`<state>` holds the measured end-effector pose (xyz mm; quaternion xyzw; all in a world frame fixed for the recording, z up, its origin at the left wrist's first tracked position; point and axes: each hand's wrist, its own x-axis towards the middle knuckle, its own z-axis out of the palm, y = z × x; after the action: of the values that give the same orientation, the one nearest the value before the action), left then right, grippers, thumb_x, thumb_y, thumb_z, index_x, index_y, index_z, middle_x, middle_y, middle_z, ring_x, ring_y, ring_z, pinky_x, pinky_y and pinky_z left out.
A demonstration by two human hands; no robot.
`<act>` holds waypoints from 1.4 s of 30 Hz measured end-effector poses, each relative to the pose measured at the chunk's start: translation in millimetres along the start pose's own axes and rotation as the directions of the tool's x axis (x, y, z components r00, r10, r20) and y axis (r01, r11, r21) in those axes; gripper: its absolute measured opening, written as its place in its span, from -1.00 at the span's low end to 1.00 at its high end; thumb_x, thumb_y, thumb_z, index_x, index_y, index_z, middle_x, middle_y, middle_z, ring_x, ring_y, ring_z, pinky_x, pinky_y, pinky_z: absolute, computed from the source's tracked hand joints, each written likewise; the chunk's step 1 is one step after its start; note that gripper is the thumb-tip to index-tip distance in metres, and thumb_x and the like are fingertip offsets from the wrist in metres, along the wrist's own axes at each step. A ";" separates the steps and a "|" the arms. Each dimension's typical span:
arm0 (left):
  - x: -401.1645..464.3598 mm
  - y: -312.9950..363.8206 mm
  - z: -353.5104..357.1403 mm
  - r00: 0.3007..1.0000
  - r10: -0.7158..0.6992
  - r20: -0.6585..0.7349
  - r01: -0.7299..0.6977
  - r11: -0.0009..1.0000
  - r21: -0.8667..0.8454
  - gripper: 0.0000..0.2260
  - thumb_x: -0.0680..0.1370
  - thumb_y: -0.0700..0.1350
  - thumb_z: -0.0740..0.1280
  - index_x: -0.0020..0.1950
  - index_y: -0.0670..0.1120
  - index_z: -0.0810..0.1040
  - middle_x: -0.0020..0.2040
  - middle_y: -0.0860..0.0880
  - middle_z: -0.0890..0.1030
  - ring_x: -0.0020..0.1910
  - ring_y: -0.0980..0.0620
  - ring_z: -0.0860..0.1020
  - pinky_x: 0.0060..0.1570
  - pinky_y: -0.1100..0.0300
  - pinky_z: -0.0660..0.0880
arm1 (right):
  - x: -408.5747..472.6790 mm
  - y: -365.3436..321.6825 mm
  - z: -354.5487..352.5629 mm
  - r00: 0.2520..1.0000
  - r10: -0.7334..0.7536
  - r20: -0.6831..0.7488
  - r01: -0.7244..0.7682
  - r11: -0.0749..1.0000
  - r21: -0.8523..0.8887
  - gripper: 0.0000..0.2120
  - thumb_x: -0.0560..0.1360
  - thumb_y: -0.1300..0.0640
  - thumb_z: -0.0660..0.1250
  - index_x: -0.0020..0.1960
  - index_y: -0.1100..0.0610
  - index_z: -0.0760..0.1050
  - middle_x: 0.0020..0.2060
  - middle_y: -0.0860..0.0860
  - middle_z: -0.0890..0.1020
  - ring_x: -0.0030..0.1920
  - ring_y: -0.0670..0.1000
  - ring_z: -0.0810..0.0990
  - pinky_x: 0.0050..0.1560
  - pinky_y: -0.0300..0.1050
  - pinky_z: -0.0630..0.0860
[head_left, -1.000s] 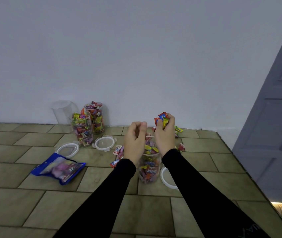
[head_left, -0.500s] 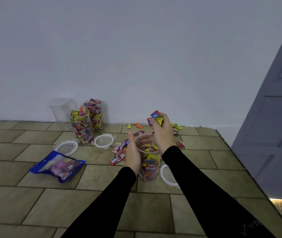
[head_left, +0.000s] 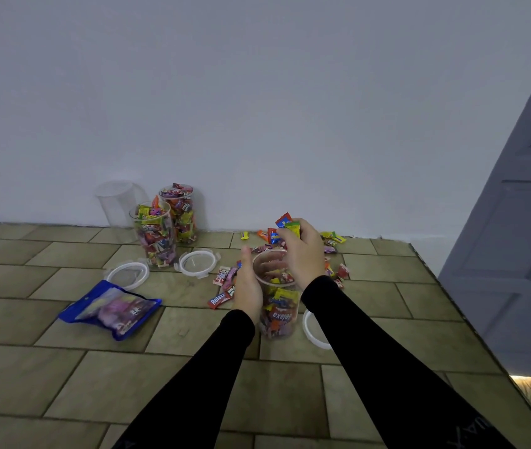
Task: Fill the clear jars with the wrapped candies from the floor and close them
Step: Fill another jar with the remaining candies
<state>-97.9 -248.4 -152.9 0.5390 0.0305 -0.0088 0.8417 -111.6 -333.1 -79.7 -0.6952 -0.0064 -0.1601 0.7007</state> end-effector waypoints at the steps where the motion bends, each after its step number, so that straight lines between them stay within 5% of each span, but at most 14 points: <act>1: 0.2 0.1 -0.2 1.000 -0.002 0.000 0.002 1.000 -0.011 -0.34 0.62 0.26 -0.05 -0.07 -0.18 0.66 -0.19 -0.15 0.69 -0.24 -0.08 0.64 -0.18 0.11 0.55 | -0.1 0.8 0.3 1.000 -0.003 -0.007 0.003 1.000 0.008 -0.87 0.51 0.24 0.27 -0.22 0.18 0.48 -0.38 0.05 0.49 -0.34 0.04 0.46 -0.31 -0.01 0.44; 6: 2.7 -0.4 0.7 0.999 -0.008 -0.037 0.006 0.999 -0.049 -0.37 0.62 0.27 -0.01 -0.10 -0.16 0.66 -0.27 -0.13 0.68 -0.33 -0.05 0.61 -0.24 0.11 0.53 | -0.5 0.1 -1.2 1.000 -0.023 -0.001 0.023 1.000 -0.019 -0.80 0.42 0.36 0.27 -0.34 0.16 0.45 -0.55 -0.12 0.46 -0.47 -0.07 0.40 -0.38 -0.18 0.35; 11: 1.4 -1.8 0.5 0.999 0.007 -0.035 -0.007 1.000 -0.007 -0.38 0.63 0.24 -0.04 -0.08 -0.18 0.64 -0.30 -0.09 0.67 -0.35 0.00 0.63 -0.36 0.25 0.53 | -2.1 0.3 -1.2 0.999 -0.039 0.013 0.039 0.997 -0.066 -0.79 0.43 0.38 0.24 -0.29 0.16 0.52 -0.42 0.02 0.49 -0.44 -0.08 0.39 -0.45 -0.26 0.35; 17: -1.7 0.9 1.3 1.000 0.006 -0.023 -0.007 0.999 -0.037 -0.37 0.64 0.22 -0.03 -0.18 -0.14 0.69 -0.27 -0.13 0.68 -0.28 -0.06 0.64 -0.23 0.17 0.56 | 2.3 9.0 -2.4 0.991 -0.097 0.095 0.115 0.971 -0.212 -0.87 0.42 0.24 0.31 -0.24 0.05 0.56 -0.36 -0.01 0.59 -0.29 0.04 0.59 -0.16 -0.02 0.56; 21: -2.5 1.5 -0.7 1.000 0.008 -0.020 -0.008 1.000 -0.017 -0.38 0.64 0.22 -0.03 -0.01 -0.22 0.64 -0.18 -0.15 0.69 -0.20 -0.03 0.66 -0.21 0.20 0.57 | -0.7 6.0 -3.7 0.980 -0.162 0.119 0.190 0.939 -0.287 -0.86 0.43 0.31 0.34 -0.25 0.11 0.53 -0.41 -0.05 0.54 -0.34 -0.02 0.52 -0.23 -0.15 0.48; 25: -5.7 1.9 -1.3 0.999 -0.042 -0.016 0.041 0.999 -0.032 -0.36 0.63 0.24 -0.02 0.04 -0.24 0.63 -0.12 -0.21 0.68 -0.17 -0.10 0.66 -0.24 0.17 0.58 | -0.3 7.4 -4.9 0.983 -0.134 0.127 0.162 0.957 -0.240 -0.82 0.43 0.33 0.33 -0.27 0.10 0.52 -0.37 -0.03 0.55 -0.28 0.04 0.56 -0.19 -0.05 0.57; 28: -5.2 1.8 -3.2 0.998 -0.048 0.042 0.048 0.999 0.002 -0.35 0.62 0.24 -0.02 0.07 -0.26 0.62 -0.07 -0.24 0.67 -0.11 -0.18 0.64 -0.22 0.13 0.59 | 3.5 7.2 -13.9 0.976 -0.171 0.132 0.195 0.962 -0.192 -0.79 0.46 0.33 0.33 -0.26 0.06 0.51 -0.33 -0.04 0.56 -0.29 -0.08 0.53 -0.22 -0.25 0.49; 31: -7.0 10.1 -8.4 0.996 -0.035 0.081 0.034 0.999 0.015 -0.35 0.65 0.20 -0.11 0.01 -0.25 0.61 -0.22 -0.19 0.68 -0.36 0.00 0.63 -0.45 0.34 0.50 | 16.2 6.8 -26.6 0.979 -0.198 0.044 0.202 0.971 -0.126 -0.78 0.49 0.31 0.30 -0.26 0.06 0.50 -0.31 -0.06 0.56 -0.27 -0.13 0.49 -0.19 -0.31 0.42; 34: 2.6 13.6 -21.5 1.000 0.024 -0.008 -0.021 0.976 0.218 -0.45 0.65 0.21 -0.04 0.07 -0.10 0.63 -0.08 -0.10 0.70 -0.23 -0.01 0.62 -0.39 0.26 0.50 | 30.2 22.9 -33.5 0.996 -0.093 -0.006 0.091 0.985 -0.148 -0.82 0.52 0.27 0.27 -0.21 0.06 0.50 -0.30 -0.06 0.54 -0.24 -0.08 0.48 -0.15 -0.19 0.42; 36: 9.6 12.3 -30.4 0.994 0.083 -0.068 -0.047 0.906 0.421 -0.69 0.66 0.08 0.14 -0.03 -0.02 0.62 -0.15 0.00 0.69 -0.19 -0.02 0.62 -0.35 0.19 0.49 | 36.6 37.4 -35.2 0.999 -0.037 -0.003 0.036 0.978 -0.205 -0.86 0.52 0.26 0.26 -0.15 0.06 0.49 -0.28 -0.06 0.52 -0.22 -0.05 0.49 -0.11 -0.07 0.44; 39: 24.7 7.6 -41.6 0.992 0.124 0.034 -0.111 0.695 0.711 -0.95 0.57 -0.04 0.35 -0.05 0.01 0.57 -0.06 -0.10 0.63 -0.14 -0.07 0.59 -0.26 0.12 0.51 | 43.4 54.0 -38.9 1.000 0.009 -0.015 -0.014 0.942 -0.334 -0.84 0.52 0.29 0.24 0.00 0.06 0.45 -0.23 -0.05 0.50 -0.17 0.01 0.51 -0.10 -0.08 0.44; 42: 37.4 5.5 -49.0 0.982 0.050 0.183 -0.188 0.125 0.974 -0.61 0.48 -0.06 0.42 0.30 -0.01 0.47 0.27 -0.11 0.45 0.24 -0.11 0.41 0.21 0.11 0.35 | 51.6 71.6 -40.2 0.983 0.106 0.152 0.000 0.822 -0.570 -0.77 0.54 0.21 0.28 0.19 0.09 0.45 0.02 0.02 0.50 0.04 0.03 0.51 0.00 -0.19 0.40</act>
<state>-62.3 -200.9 -170.6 0.9579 -0.0702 0.0121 0.2780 -54.5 -384.8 -138.7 -0.8833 -0.0013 -0.0729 0.4632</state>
